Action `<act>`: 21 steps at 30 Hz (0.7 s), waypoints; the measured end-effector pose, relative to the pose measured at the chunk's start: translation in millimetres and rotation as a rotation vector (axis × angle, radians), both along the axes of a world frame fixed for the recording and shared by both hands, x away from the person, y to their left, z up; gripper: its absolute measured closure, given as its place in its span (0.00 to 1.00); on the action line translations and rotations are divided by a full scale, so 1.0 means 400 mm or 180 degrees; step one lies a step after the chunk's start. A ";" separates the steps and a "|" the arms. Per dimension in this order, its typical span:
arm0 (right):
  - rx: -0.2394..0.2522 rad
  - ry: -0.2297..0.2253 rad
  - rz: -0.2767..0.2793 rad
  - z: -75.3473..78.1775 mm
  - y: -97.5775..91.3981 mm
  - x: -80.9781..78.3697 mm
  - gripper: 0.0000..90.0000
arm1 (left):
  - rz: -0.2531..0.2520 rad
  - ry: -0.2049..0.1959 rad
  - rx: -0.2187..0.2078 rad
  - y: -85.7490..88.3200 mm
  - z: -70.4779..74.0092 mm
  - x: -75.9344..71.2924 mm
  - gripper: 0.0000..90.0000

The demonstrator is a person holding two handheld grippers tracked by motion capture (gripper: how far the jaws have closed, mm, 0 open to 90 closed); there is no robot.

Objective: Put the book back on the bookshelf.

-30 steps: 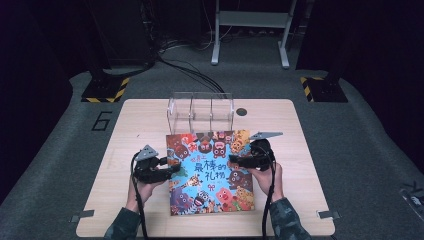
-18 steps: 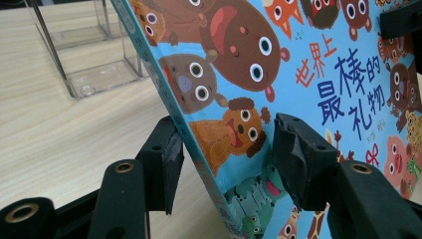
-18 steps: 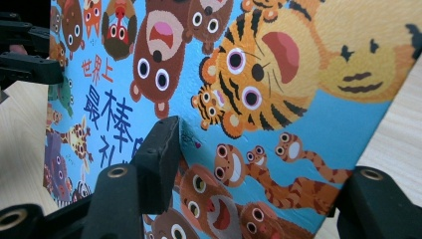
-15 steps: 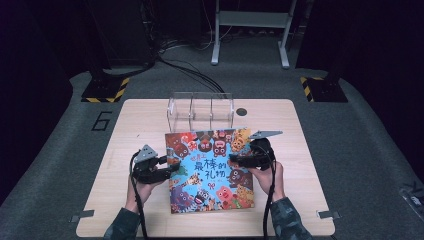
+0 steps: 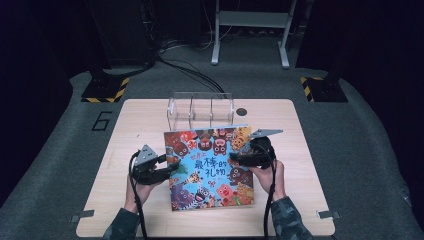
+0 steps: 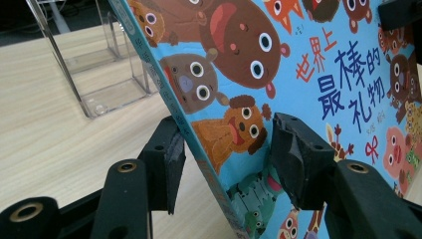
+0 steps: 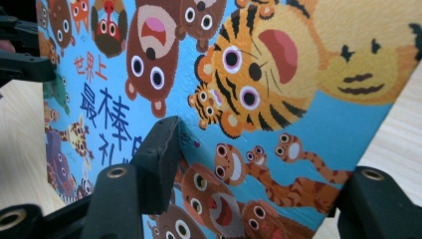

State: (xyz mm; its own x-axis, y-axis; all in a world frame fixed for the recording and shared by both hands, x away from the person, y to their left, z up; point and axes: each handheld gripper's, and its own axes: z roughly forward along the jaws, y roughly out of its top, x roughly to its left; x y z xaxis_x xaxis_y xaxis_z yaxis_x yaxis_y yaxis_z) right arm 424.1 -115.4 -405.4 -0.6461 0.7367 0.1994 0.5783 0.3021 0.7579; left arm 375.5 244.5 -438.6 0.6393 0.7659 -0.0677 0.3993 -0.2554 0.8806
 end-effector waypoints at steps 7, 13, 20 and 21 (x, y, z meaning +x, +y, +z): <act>-0.0041 -0.0074 0.0004 0.012 0.003 -0.004 0.46 | -0.0009 -0.0140 0.0083 0.000 0.009 -0.008 0.54; -0.0058 -0.0251 0.0015 0.025 0.002 -0.016 0.46 | -0.0003 -0.0348 0.0078 0.001 0.016 -0.019 0.56; -0.0045 -0.0288 0.0080 0.023 -0.001 -0.012 0.46 | -0.0229 0.0007 -0.0301 0.029 0.017 0.006 0.56; -0.0042 -0.0294 0.0086 0.023 -0.001 -0.012 0.46 | -0.0244 0.0001 -0.0316 0.029 0.016 0.011 0.56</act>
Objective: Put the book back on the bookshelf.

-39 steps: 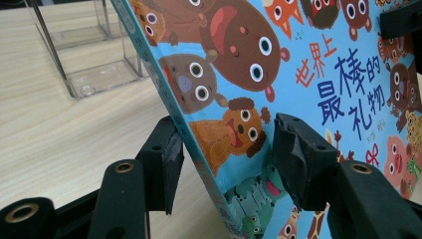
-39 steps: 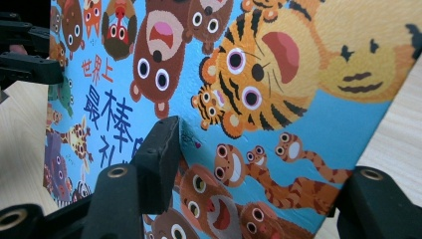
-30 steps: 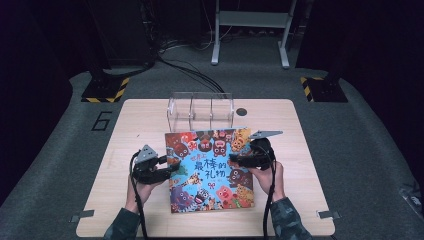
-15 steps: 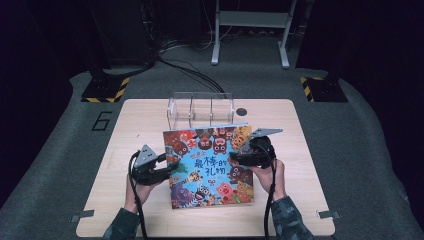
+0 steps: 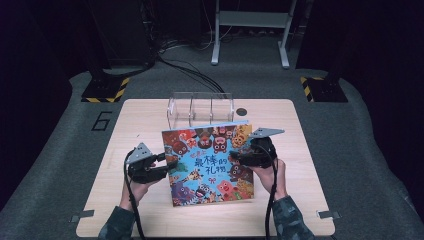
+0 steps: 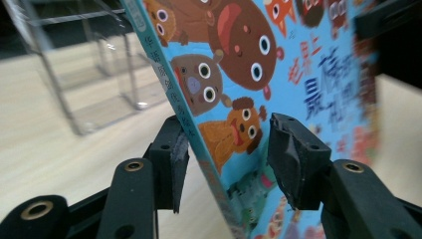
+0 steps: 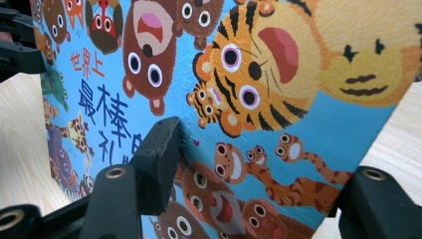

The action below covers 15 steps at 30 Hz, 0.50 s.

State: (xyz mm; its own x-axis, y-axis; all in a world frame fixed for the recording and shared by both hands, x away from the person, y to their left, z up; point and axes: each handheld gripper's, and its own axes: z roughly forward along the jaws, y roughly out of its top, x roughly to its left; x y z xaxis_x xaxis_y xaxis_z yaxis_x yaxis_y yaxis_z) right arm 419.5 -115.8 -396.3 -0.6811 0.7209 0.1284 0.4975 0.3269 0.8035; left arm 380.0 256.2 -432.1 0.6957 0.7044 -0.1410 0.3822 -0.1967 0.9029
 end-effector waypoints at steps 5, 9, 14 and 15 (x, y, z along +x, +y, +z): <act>0.0022 -0.0025 -0.0023 -0.001 0.000 -0.006 0.46 | -0.0021 0.0035 -0.0019 -0.013 -0.003 0.012 0.57; 0.0027 -0.0028 -0.0019 -0.002 -0.002 -0.006 0.46 | 0.0022 -0.0006 0.0028 -0.018 0.001 0.006 0.57; 0.0055 -0.0014 0.0005 -0.004 -0.008 0.001 0.46 | 0.0071 -0.0019 0.0057 -0.021 0.009 0.000 0.58; 0.0062 -0.0004 0.0014 -0.004 -0.010 0.002 0.46 | 0.0044 -0.0016 0.0093 -0.018 0.012 0.000 0.59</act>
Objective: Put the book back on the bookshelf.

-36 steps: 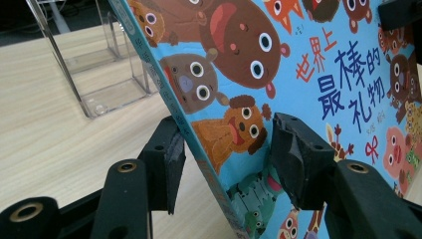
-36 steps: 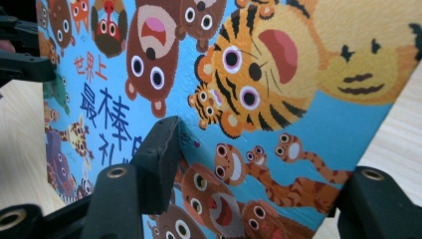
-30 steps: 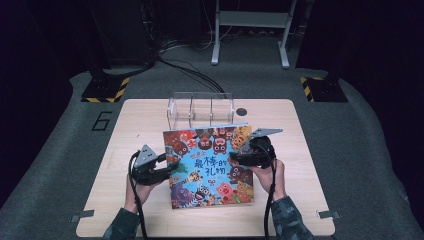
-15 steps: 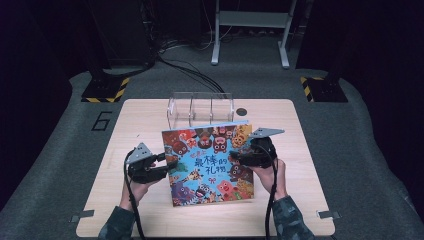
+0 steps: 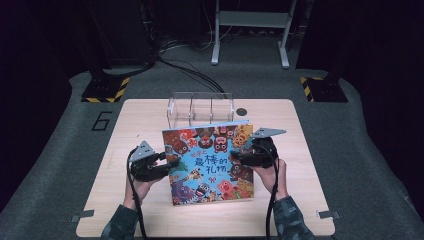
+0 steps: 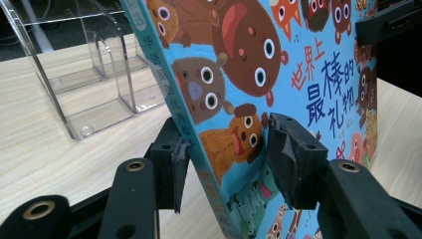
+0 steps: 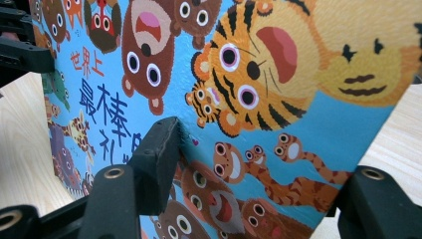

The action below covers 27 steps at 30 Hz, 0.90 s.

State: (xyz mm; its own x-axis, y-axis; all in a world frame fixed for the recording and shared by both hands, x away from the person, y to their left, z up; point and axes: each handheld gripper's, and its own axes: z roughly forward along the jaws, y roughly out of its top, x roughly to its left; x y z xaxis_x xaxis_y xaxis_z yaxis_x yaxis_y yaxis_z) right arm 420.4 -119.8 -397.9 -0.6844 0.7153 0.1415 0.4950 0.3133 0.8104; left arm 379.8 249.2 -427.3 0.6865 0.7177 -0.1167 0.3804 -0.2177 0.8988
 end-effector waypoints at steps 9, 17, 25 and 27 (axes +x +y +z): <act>0.0006 0.0009 0.0007 0.001 -0.009 0.002 0.44 | -0.0044 -0.0244 0.0032 0.006 0.010 -0.012 0.63; -0.0111 -0.0323 0.0041 0.029 0.006 -0.019 0.44 | 0.0061 -0.0542 0.0142 0.010 0.023 -0.027 0.69; -0.0107 -0.0383 0.0080 0.028 0.005 -0.016 0.44 | -0.0157 -0.0380 -0.0154 0.022 0.018 0.001 0.61; -0.0097 -0.0388 0.0073 0.028 0.006 -0.016 0.44 | -0.0169 -0.0346 -0.0197 0.018 0.019 0.009 0.56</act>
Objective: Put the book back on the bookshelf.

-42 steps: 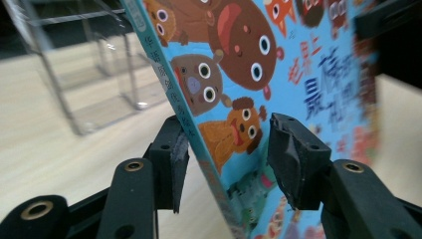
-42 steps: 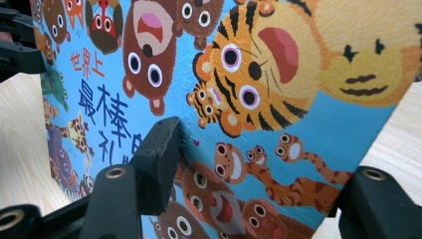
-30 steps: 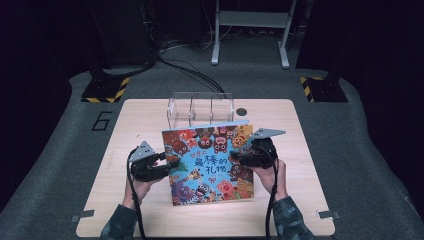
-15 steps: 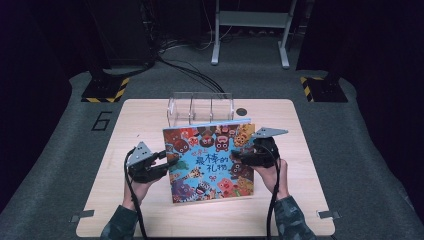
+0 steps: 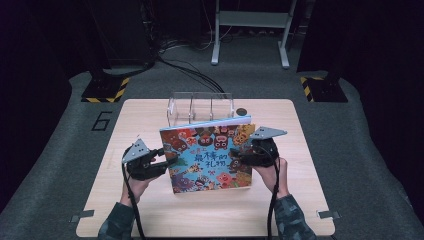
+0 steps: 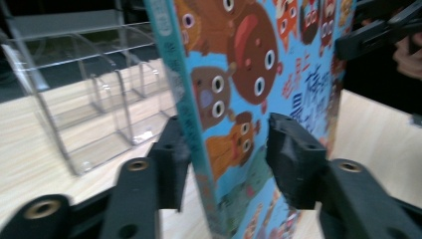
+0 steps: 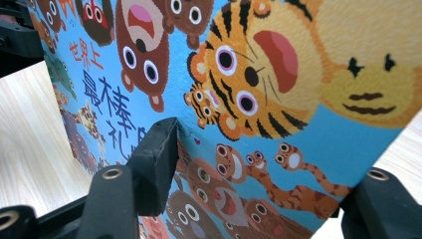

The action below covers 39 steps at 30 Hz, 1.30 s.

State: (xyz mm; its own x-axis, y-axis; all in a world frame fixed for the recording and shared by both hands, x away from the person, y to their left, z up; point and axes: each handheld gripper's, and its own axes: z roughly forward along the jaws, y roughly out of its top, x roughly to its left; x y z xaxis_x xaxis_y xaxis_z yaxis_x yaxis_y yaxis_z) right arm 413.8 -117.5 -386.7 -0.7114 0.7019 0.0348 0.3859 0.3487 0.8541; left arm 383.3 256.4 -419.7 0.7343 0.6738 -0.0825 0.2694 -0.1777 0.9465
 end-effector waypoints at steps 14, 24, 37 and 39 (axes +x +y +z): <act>0.0048 0.0011 -0.0029 -0.003 -0.007 0.003 0.44 | 0.0038 0.0006 0.0063 -0.005 0.005 0.011 0.64; 0.0051 0.0019 -0.0027 -0.003 -0.008 0.002 0.44 | 0.0055 -0.0027 0.0039 -0.007 0.004 0.006 0.65; 0.0045 0.0006 0.0021 -0.004 -0.011 -0.003 0.43 | 0.0016 -0.0106 0.0035 -0.004 0.003 -0.021 0.68; 0.0049 0.0013 0.0021 -0.004 -0.011 -0.005 0.43 | -0.0034 -0.0111 0.0088 0.000 0.006 -0.025 0.69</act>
State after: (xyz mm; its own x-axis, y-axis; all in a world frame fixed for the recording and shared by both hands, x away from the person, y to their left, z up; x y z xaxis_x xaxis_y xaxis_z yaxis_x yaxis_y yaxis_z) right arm 411.7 -122.0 -388.2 -0.7158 0.6967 0.0486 0.3873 0.3381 0.8578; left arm 373.2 256.5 -417.2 0.7435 0.6677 -0.0382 0.2342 -0.2065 0.9500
